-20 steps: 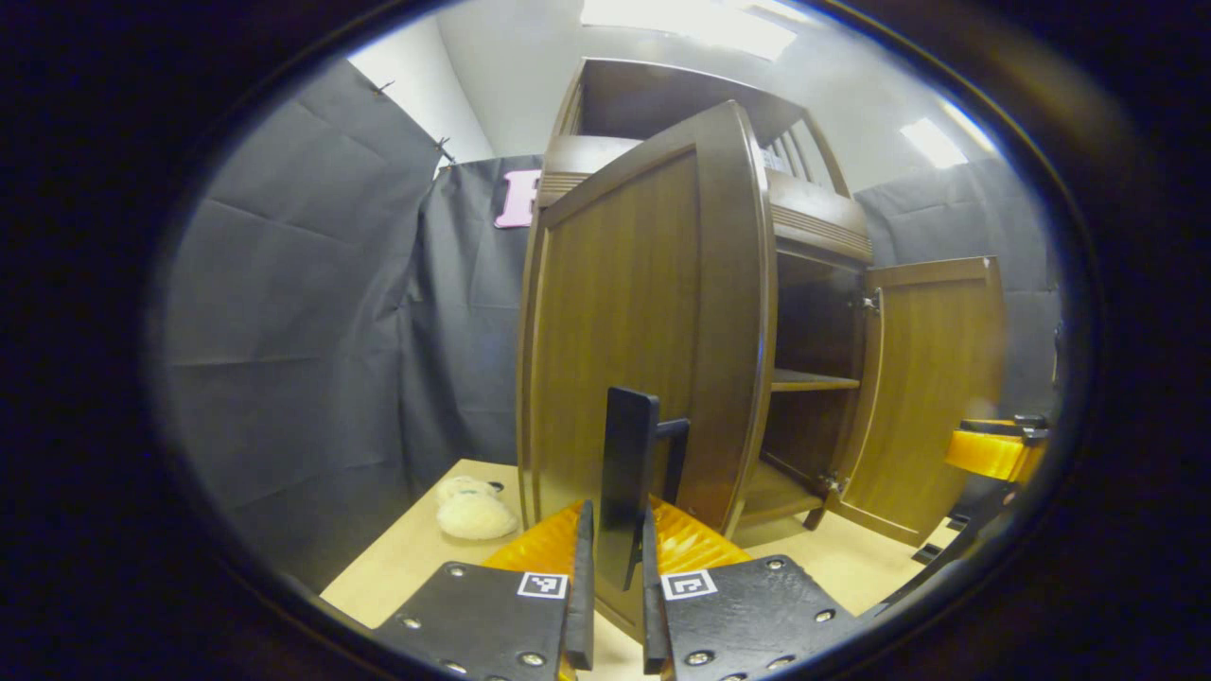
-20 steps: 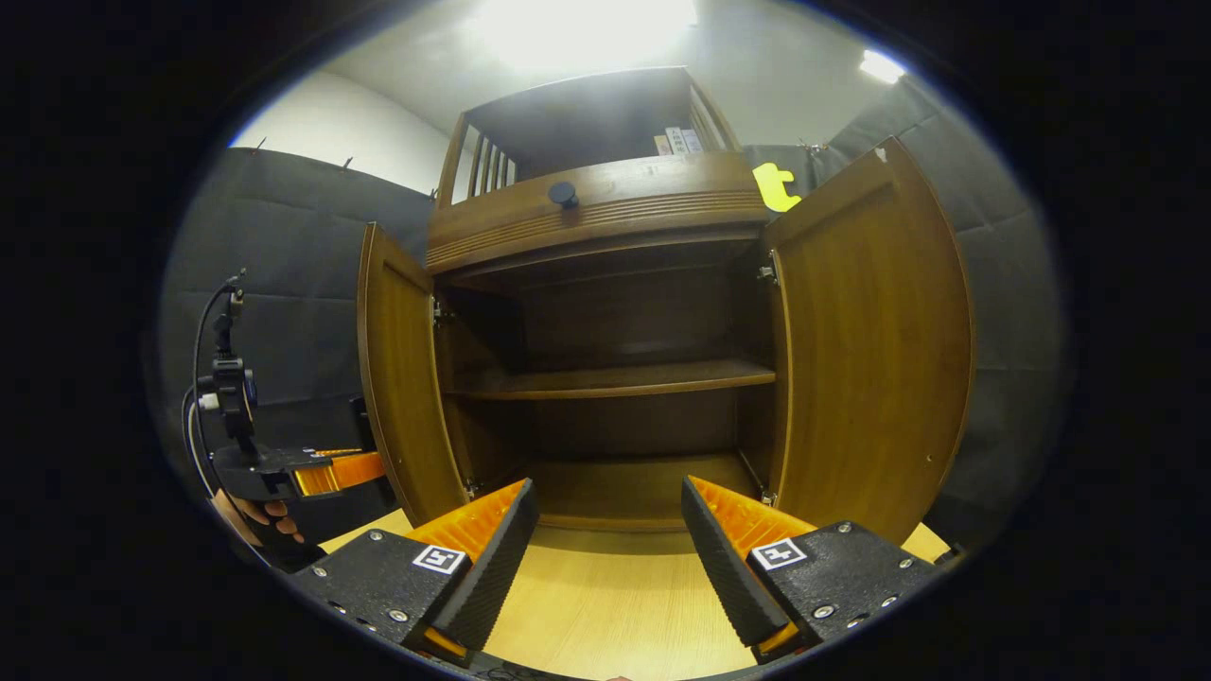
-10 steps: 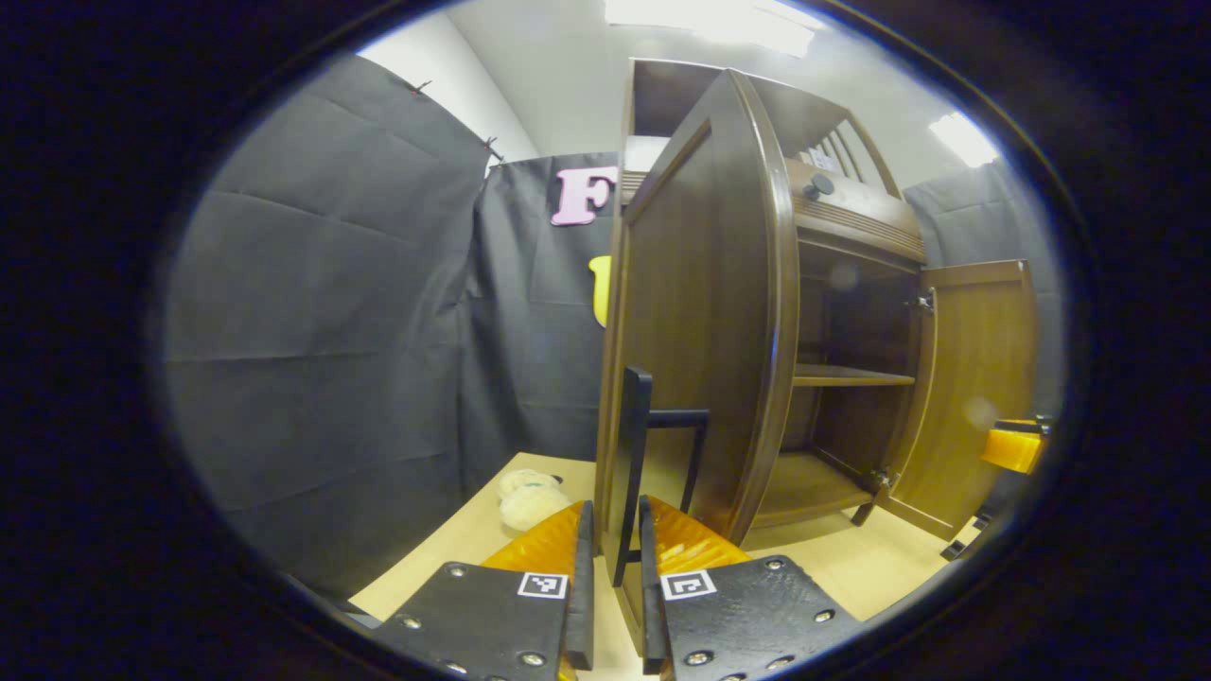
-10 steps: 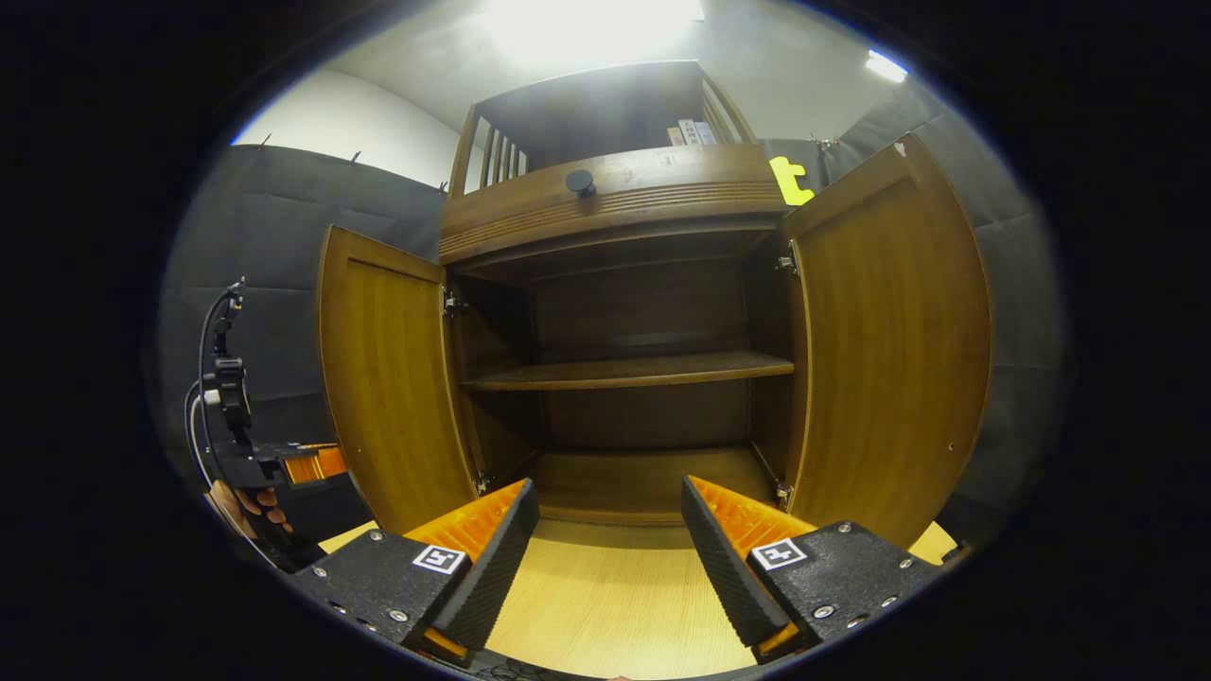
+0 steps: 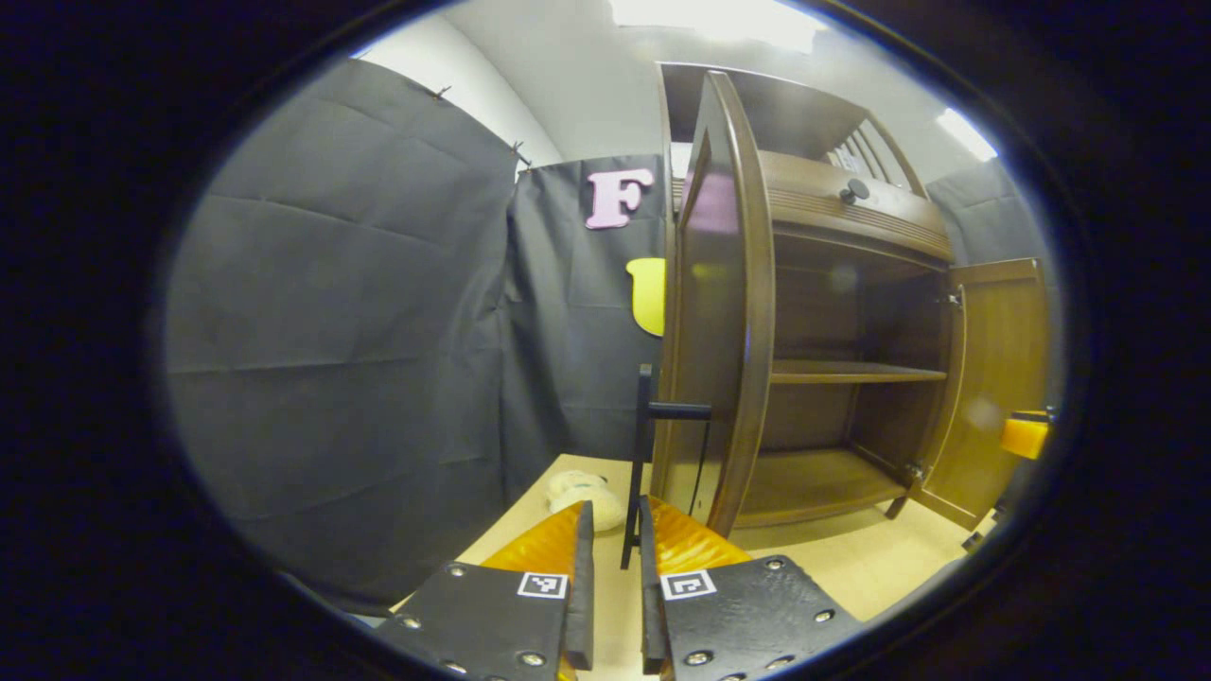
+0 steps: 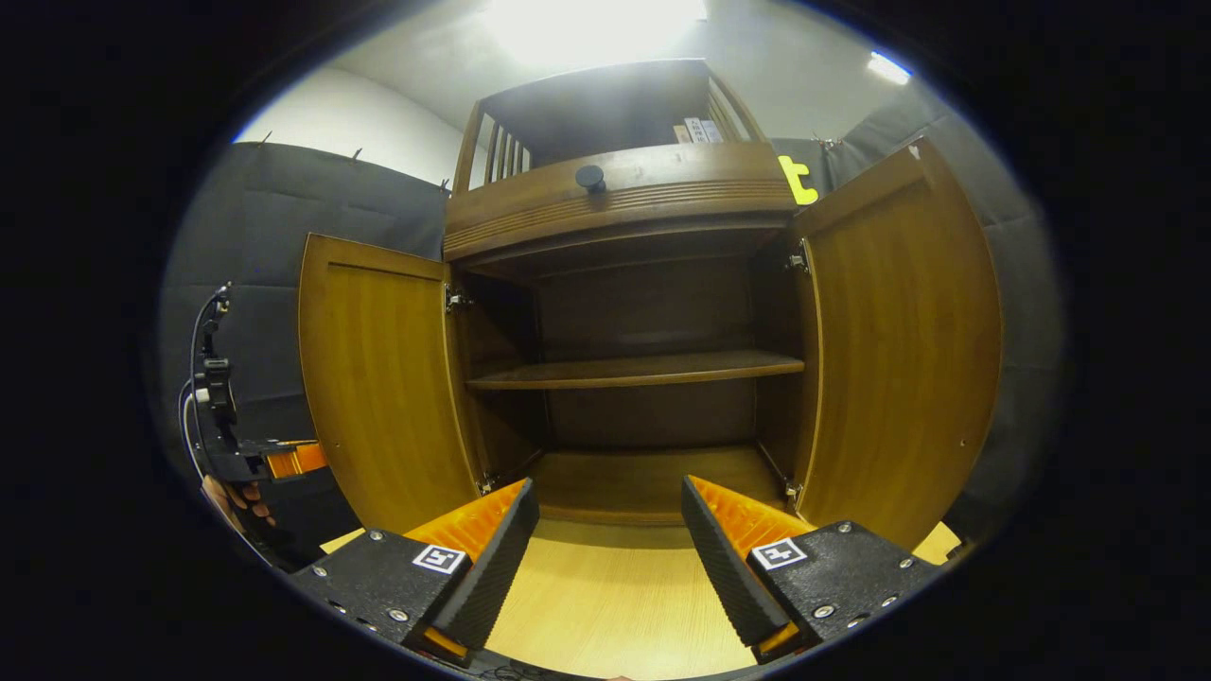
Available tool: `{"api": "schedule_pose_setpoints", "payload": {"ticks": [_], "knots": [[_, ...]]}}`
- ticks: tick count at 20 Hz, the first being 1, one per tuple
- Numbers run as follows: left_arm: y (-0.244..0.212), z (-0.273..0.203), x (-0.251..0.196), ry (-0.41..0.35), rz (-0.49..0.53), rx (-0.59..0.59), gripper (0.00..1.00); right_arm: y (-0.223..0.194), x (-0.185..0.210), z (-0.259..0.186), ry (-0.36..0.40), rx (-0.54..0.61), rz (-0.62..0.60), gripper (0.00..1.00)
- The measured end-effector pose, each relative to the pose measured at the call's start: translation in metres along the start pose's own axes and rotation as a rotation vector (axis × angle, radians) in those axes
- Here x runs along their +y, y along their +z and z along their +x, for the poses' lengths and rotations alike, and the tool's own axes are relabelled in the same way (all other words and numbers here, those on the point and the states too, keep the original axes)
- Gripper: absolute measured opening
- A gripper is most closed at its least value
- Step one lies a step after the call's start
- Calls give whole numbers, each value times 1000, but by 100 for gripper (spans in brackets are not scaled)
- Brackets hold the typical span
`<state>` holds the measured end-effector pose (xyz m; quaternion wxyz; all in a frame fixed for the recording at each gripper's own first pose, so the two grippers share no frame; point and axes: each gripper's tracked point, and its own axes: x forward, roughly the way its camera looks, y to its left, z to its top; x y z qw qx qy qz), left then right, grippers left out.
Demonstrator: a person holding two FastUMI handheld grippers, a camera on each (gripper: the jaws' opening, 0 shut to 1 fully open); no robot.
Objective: Open the right door of the double-door shoe cabinet with the right hand, and open the left door with the left hand.
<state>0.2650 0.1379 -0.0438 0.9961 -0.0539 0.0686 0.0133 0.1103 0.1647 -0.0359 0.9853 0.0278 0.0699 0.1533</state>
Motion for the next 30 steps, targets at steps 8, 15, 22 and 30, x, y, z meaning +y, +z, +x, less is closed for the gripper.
{"api": "schedule_pose_setpoints", "payload": {"ticks": [8,15,22,30], "knots": [[10,-32,11,94,-18,-30,28,19,-28,-38,-3,-21,-13,92],[53,-108,-36,-1,-3,-110,28,35,-71,-98,-77,-71,-34,94],[61,-171,-91,-75,20,-133,28,36,-102,-141,-193,-86,-39,93],[65,-208,-93,-61,54,-176,71,32,-104,-166,-215,-82,-5,93]]}}
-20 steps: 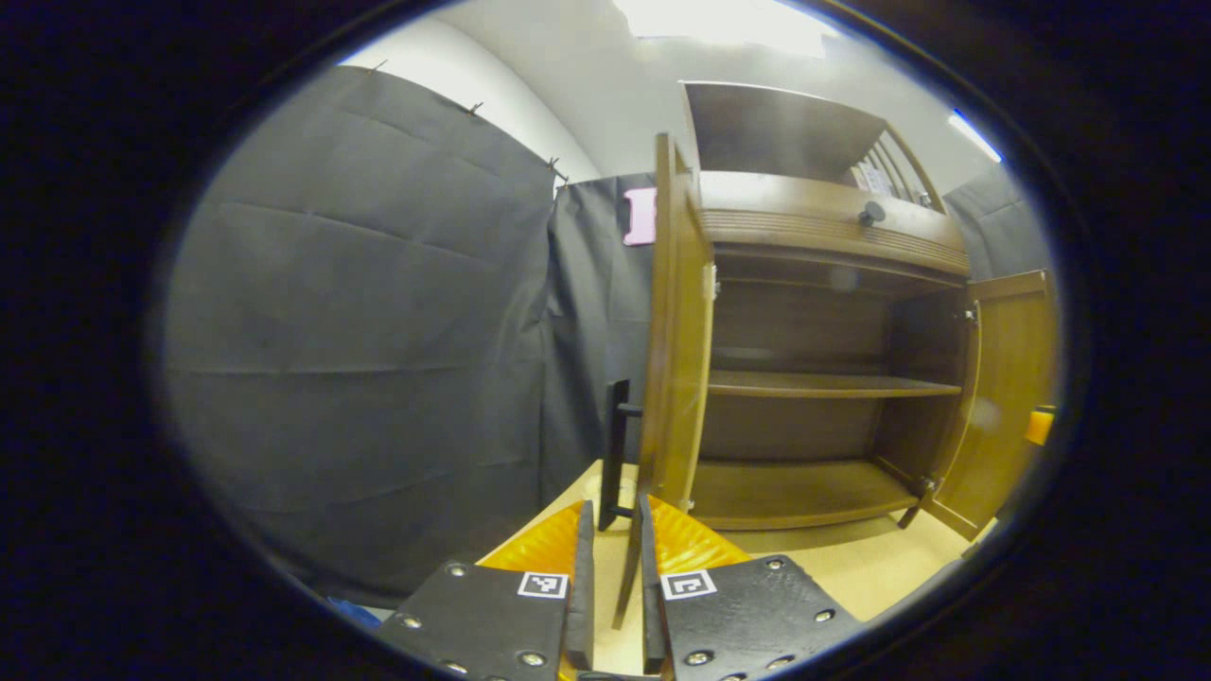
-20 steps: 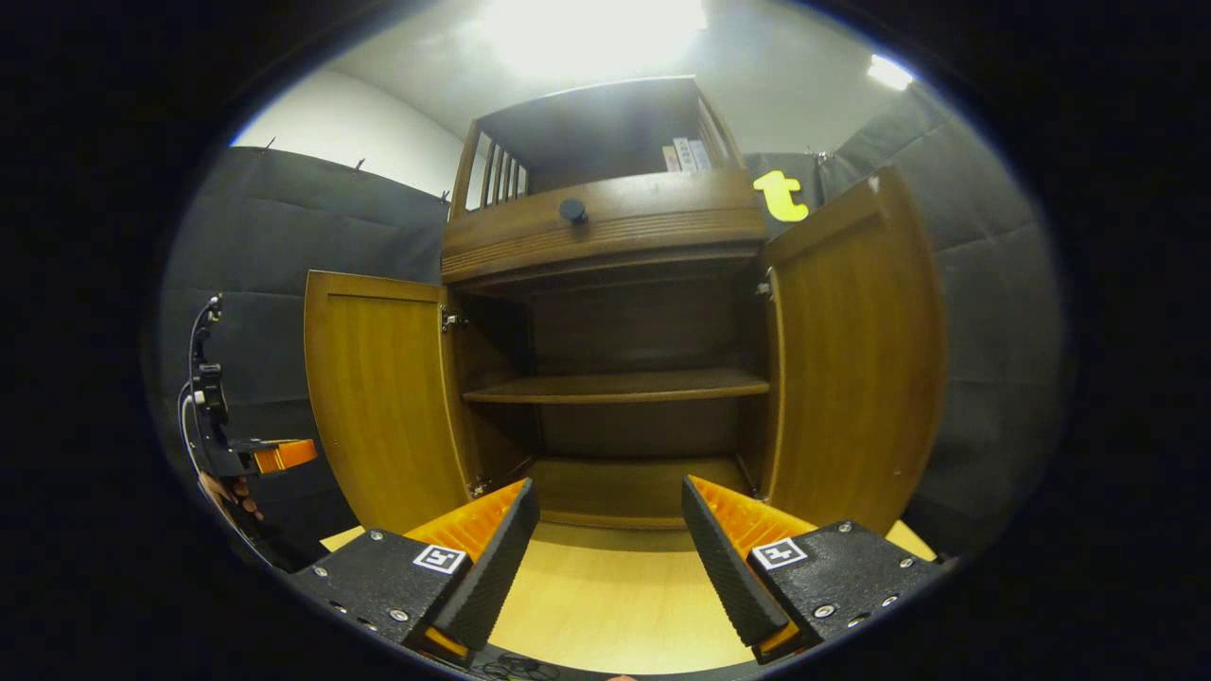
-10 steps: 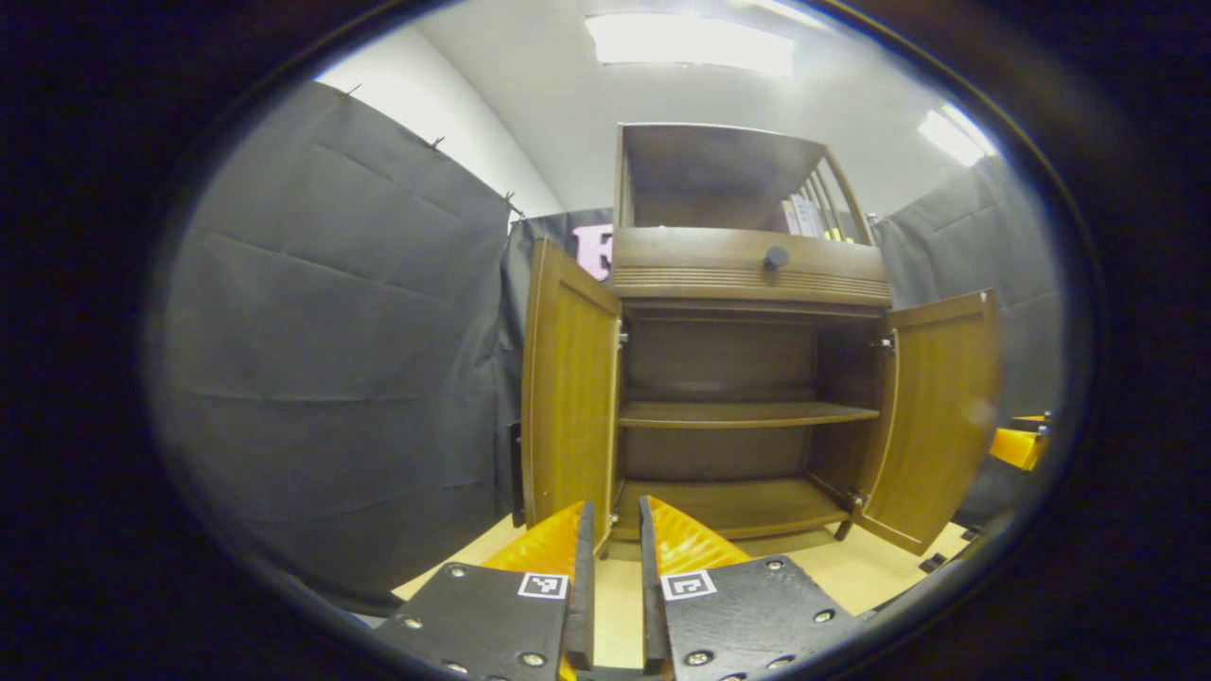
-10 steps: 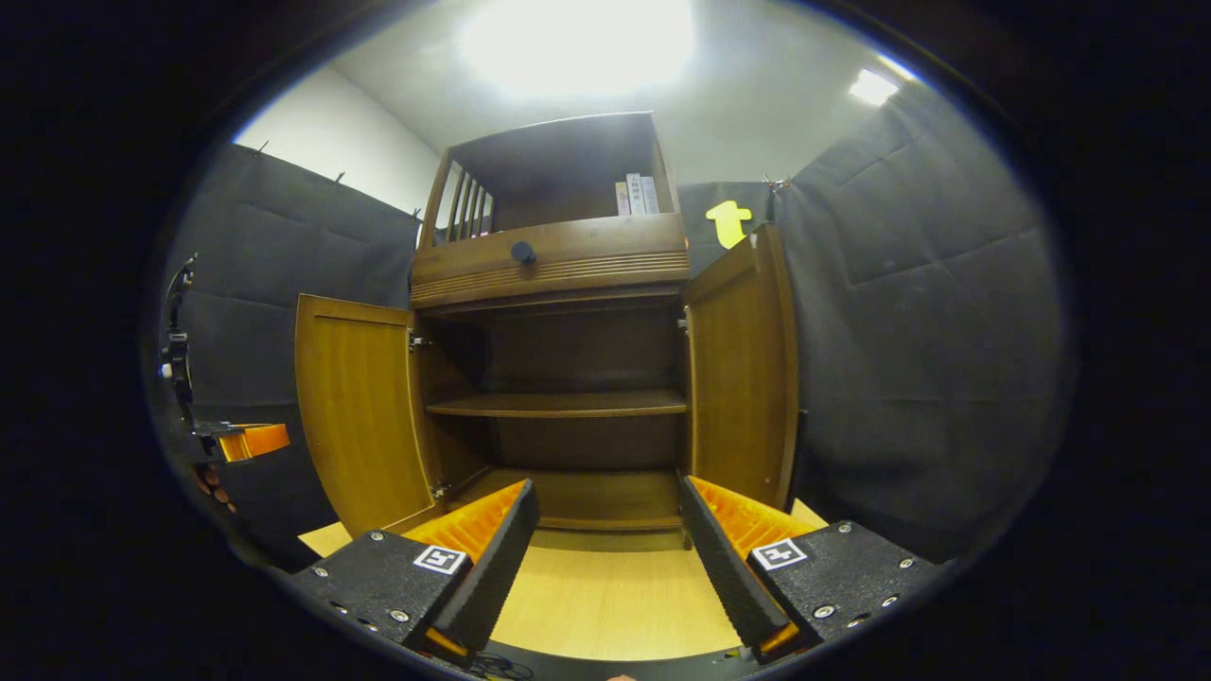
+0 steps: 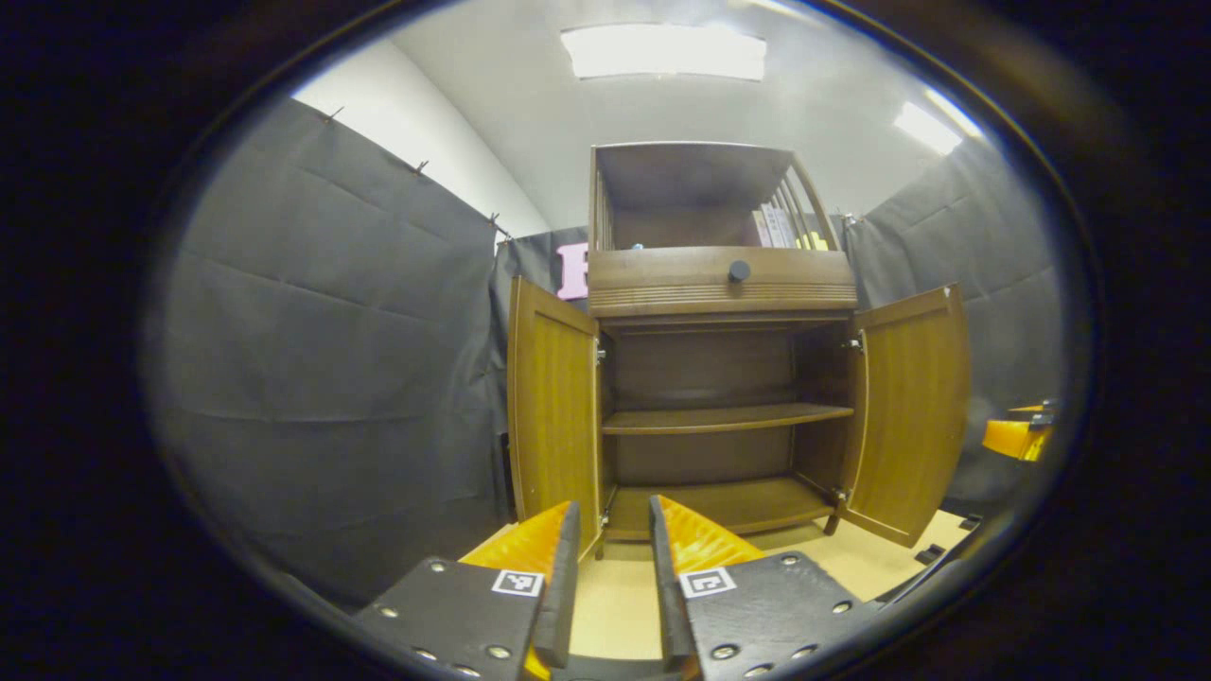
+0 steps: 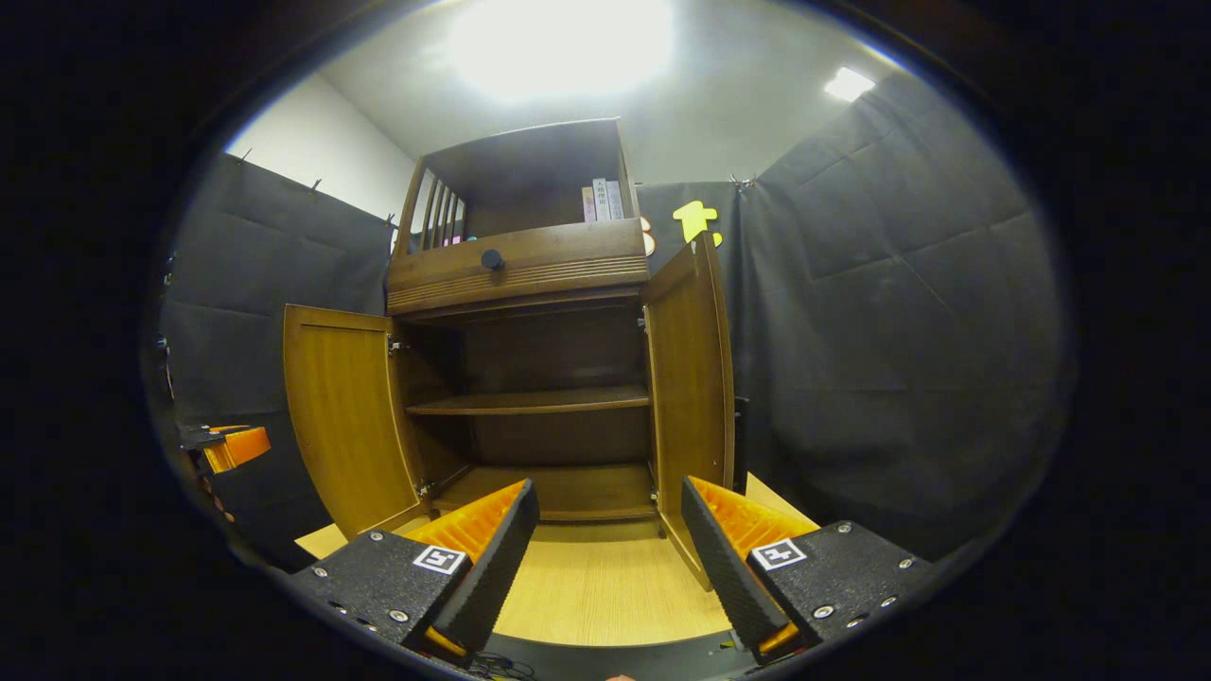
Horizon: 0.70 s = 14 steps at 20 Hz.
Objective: Open the right door of the double-door shoe cabinet with the right hand, and open the left door with the left hand.
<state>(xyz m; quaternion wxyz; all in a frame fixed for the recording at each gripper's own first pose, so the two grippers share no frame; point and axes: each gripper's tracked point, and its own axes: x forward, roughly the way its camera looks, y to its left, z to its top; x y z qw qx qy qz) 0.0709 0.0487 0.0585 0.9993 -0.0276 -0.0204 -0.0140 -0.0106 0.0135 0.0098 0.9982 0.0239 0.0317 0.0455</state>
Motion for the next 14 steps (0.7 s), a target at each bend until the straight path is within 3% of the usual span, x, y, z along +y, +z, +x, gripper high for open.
{"api": "schedule_pose_setpoints", "payload": {"ticks": [5,14], "knots": [[-1,-12,3,17,17,-1,97,2,7,-8,13,-7,-8,92],[5,-23,-2,18,63,-13,97,4,7,-12,15,-10,-8,92]]}}
